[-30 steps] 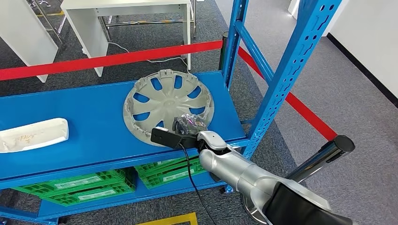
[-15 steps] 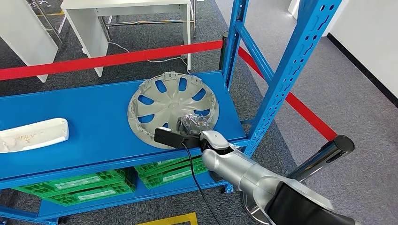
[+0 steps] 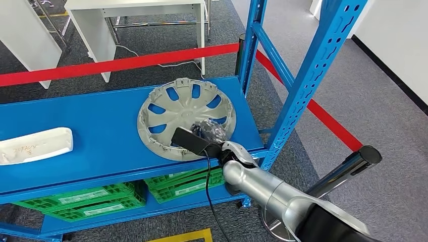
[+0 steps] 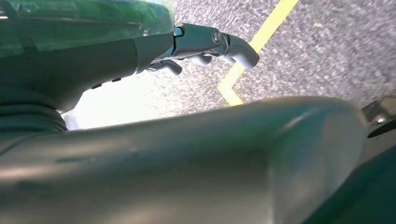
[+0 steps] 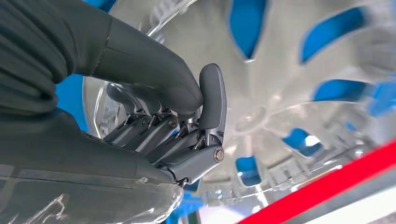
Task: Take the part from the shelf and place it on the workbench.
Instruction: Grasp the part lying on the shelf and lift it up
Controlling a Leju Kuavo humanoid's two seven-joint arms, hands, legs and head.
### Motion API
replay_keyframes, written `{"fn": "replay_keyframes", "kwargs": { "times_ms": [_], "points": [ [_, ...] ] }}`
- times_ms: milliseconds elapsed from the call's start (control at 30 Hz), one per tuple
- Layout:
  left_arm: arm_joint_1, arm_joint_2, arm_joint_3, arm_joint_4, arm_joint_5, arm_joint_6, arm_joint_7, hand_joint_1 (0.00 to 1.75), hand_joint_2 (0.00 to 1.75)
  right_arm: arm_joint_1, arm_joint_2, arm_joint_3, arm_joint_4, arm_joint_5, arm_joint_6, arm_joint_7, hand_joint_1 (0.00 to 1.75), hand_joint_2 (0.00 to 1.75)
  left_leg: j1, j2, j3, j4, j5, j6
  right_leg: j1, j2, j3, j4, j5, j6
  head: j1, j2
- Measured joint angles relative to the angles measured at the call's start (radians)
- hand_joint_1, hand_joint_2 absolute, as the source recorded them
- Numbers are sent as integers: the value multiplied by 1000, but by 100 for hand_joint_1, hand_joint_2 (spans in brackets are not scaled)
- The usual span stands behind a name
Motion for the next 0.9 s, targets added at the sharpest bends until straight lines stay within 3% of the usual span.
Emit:
{"fn": "replay_keyframes", "kwargs": {
  "times_ms": [167, 400, 433, 533, 567, 767, 900],
  "points": [
    [2, -5, 0, -2, 7, 21, -33, 0, 0, 65, -45, -57, -175, -100, -12, -42, 175, 175, 0, 0, 0, 0, 0, 0, 0, 0, 0, 0, 0, 0, 0, 0],
    [0, -6, 0, -5, -1, 27, -51, 0, 0, 122, -114, -119, -422, -131, -28, -42, 175, 175, 0, 0, 0, 0, 0, 0, 0, 0, 0, 0, -1, 1, 0, 0],
    [0, -7, 0, -6, -1, 27, -51, 0, 0, 125, -122, -124, -448, -124, -28, -32, 154, 175, 0, 0, 0, 0, 0, 0, 0, 0, 0, 0, -1, 1, 0, 0],
    [-2, -8, 0, -6, 0, 26, -51, 0, 0, 128, -145, -134, -513, -109, -21, 8, 23, 44, 0, 0, 0, 0, 0, 0, 0, 0, 0, 0, -1, 1, 0, 0],
    [-2, -9, 0, -6, 2, 25, -51, 0, 0, 128, -152, -137, -531, -108, -18, 26, 0, 0, 0, 0, 0, 0, 0, 0, 0, 0, 0, 0, -1, 1, 0, 0],
    [-5, -14, 0, -6, 14, 28, -39, 0, 0, 115, -179, -133, -557, -44, -17, 191, 0, 0, 0, 0, 0, 0, 0, 0, 0, 0, 0, 0, -1, 1, 0, 0],
    [-6, -16, 0, -7, 18, 29, -23, 0, 0, 89, -186, -117, -542, 125, 7, 312, 0, 0, 0, 0, 0, 0, 0, 0, 0, 0, 0, 0, -1, 1, 0, 0]
  ]
}}
